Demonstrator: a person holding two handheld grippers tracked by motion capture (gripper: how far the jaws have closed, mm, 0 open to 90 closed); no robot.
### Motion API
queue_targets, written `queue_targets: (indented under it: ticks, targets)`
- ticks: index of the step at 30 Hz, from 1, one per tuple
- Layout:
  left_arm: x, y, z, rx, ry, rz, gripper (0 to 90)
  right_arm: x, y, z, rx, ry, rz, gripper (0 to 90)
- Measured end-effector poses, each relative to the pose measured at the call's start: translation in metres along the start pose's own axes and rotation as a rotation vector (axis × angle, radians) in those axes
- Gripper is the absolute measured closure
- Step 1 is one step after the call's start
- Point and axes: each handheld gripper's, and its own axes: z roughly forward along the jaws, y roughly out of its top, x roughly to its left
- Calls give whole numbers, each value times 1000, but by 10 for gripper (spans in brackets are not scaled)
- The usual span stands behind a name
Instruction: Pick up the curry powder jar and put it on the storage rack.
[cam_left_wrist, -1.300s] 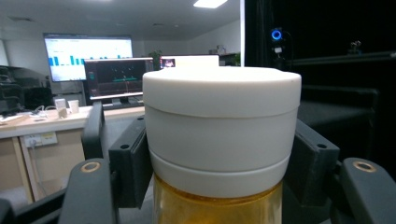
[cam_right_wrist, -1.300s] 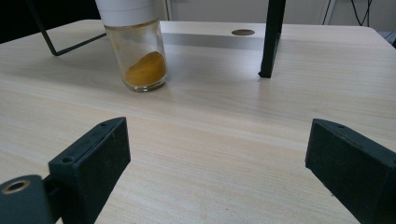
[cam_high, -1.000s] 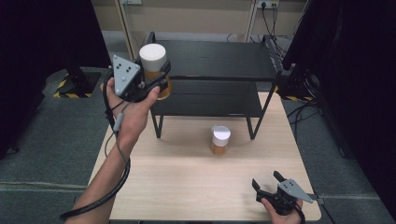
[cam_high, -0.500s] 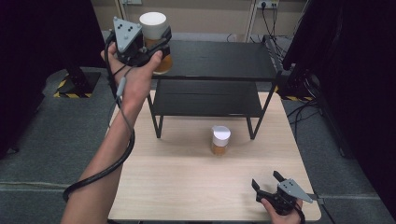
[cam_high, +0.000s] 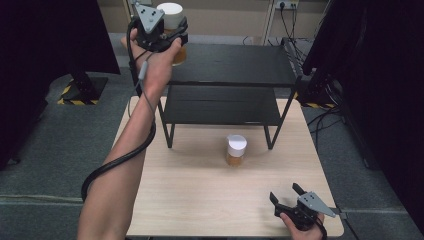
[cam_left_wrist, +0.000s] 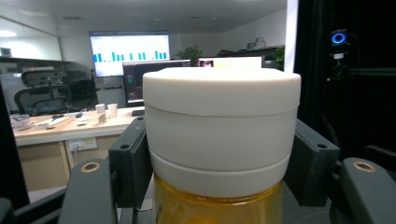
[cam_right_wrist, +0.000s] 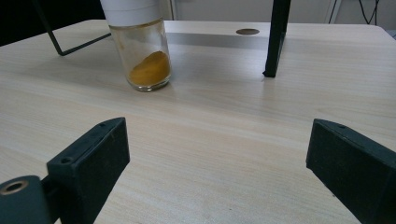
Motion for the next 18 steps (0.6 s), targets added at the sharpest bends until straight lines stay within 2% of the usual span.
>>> queue_targets:
  ticks: [4,11,15,18]
  targets:
    - [1,-2,6,15,12,12,343,0,1,0,3,3,-2,63]
    - [7,-9,12,38,33,-17,343,0,0,0,2,3,-2,63]
    - [6,-12,14,42,38,26,343,0,1,0,4,3,-8,62]
    - [6,-14,16,48,40,14,343,0,0,0,1,4,-6,63]
